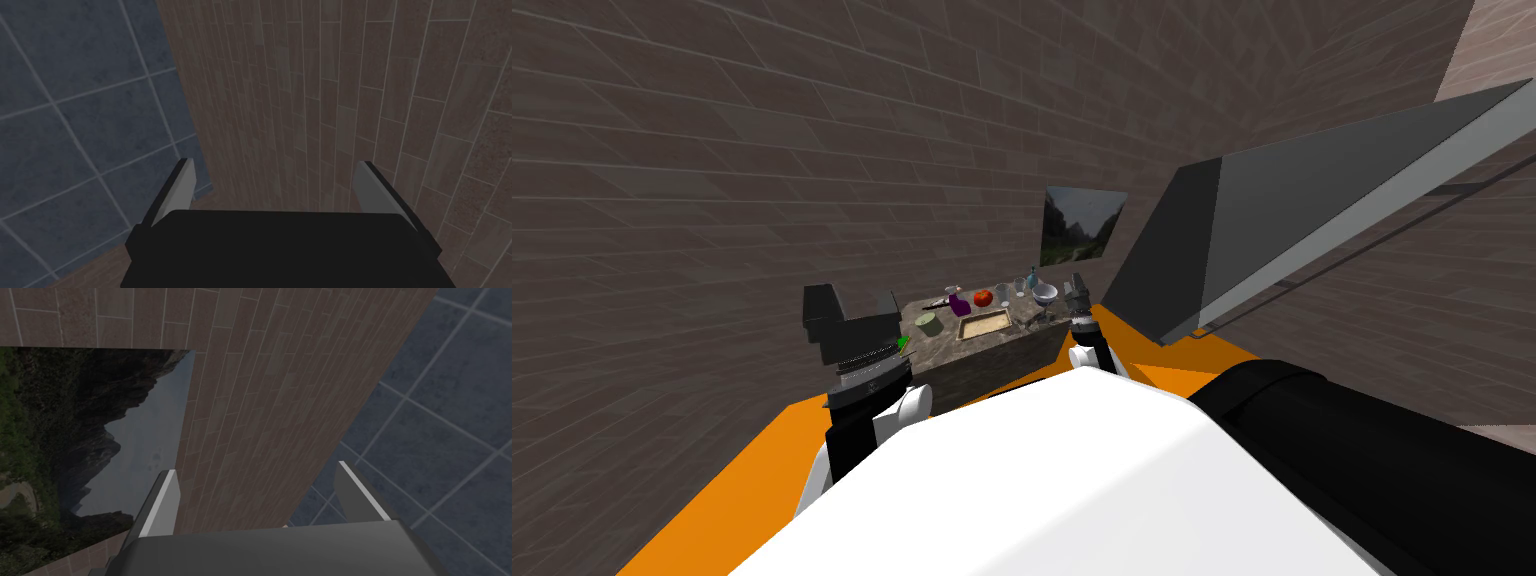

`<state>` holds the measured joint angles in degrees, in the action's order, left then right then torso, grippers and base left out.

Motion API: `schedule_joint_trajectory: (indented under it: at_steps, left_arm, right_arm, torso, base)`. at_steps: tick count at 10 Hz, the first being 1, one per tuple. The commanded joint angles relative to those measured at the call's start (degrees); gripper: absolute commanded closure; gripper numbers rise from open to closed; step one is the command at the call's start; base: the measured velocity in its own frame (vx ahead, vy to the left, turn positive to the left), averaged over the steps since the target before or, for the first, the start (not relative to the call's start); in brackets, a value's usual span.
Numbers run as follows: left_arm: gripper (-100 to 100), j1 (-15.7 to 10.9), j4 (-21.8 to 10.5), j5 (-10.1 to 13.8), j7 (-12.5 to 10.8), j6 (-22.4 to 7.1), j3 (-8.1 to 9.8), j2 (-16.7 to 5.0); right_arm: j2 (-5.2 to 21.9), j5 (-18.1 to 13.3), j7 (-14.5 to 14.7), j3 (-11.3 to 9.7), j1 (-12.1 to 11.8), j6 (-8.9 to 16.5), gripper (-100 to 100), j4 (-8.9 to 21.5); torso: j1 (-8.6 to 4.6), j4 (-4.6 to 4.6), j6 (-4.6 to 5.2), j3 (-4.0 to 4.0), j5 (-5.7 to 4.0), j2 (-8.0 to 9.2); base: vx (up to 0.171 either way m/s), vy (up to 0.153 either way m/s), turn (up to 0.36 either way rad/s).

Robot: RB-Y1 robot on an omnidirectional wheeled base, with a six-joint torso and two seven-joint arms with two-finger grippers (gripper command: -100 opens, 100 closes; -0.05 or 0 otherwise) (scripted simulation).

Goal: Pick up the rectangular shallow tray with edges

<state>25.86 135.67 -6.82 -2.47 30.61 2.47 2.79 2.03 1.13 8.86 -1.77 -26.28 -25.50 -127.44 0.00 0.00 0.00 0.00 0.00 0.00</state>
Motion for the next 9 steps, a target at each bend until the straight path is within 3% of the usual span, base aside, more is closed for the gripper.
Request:
schedule_joint_trajectory:
  at_steps: [1, 5, 8, 9]
  left_arm:
    - [-100, -0.3, -0.17, 0.13, -0.13, -1.05, 0.1, -2.53]
    - [-100, -2.01, -1.05, 0.89, -0.89, -6.9, 0.64, -9.0]
    - [-100, -2.64, -1.34, 1.17, -1.16, -9.49, 0.83, -10.19]
    - [-100, -3.33, -1.65, 1.46, -1.47, -11.91, 1.04, -11.18]
  right_arm:
    - [0.0, 0.0, 0.0, 0.0, 0.0, 0.0, 0, 0.0]
    - [0.0, 0.0, 0.0, 0.0, 0.0, 0.0, 0, 0.0]
    - [0.0, 0.0, 0.0, 0.0, 0.0, 0.0, 0, 0.0]
    - [0.0, 0.0, 0.0, 0.0, 0.0, 0.0, 0, 0.0]
  torso:
    - [0.0, 0.0, 0.0, 0.0, 0.0, 0.0]
    - [0.0, 0.01, 0.01, 0.03, 0.0, 0.05]
    - [-0.02, 0.01, 0.01, 0.03, 0.0, 0.05]
    - [-0.02, 0.01, 0.0, 0.02, 0.0, 0.04]
  base:
    - [-0.004, -0.003, -0.019]
    - [-0.015, -0.007, -0.036]
    - [-0.014, -0.007, -0.023]
    - [-0.013, -0.008, -0.041]
